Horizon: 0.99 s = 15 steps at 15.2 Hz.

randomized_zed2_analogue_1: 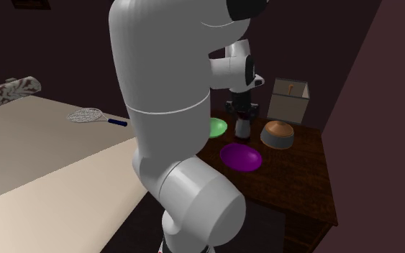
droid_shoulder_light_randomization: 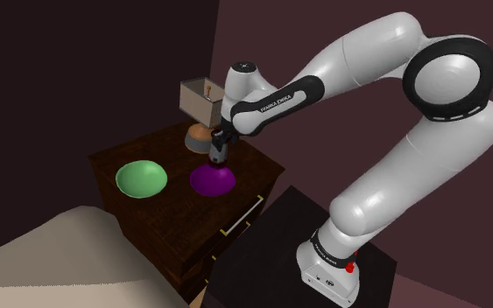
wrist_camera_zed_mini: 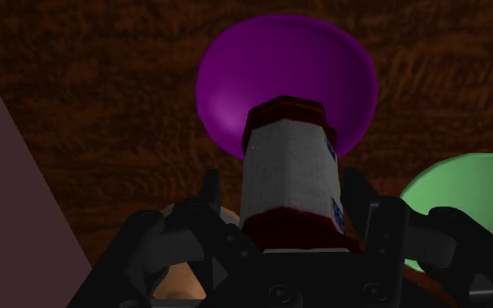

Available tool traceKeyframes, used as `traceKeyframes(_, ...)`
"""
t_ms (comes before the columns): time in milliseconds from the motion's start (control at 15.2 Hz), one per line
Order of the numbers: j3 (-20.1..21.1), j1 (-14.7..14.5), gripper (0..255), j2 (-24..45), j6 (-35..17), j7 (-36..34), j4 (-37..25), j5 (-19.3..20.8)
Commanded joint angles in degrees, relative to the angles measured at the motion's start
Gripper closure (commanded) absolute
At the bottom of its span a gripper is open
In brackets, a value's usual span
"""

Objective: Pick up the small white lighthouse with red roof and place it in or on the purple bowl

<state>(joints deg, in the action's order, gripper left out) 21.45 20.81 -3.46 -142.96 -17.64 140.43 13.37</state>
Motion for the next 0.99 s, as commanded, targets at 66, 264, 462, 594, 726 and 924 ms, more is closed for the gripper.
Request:
traceKeyframes(66,-0.5,0.6,255,1.6,-0.6,0.4,-1.0,1.0)
traceKeyframes(264,-0.6,0.8,255,3.5,-2.7,-1.3,-0.5,3.0)
traceKeyframes(462,-0.8,0.9,255,5.6,-4.8,-3.2,-0.1,5.3)
traceKeyframes(594,-1.0,0.9,255,7.0,-6.2,-4.6,0.1,7.0)
traceKeyframes(726,-1.3,0.8,255,8.5,-7.5,-6.1,0.2,8.8)
traceKeyframes(924,-1.4,0.8,0,8.7,-7.4,-6.1,0.0,8.8)
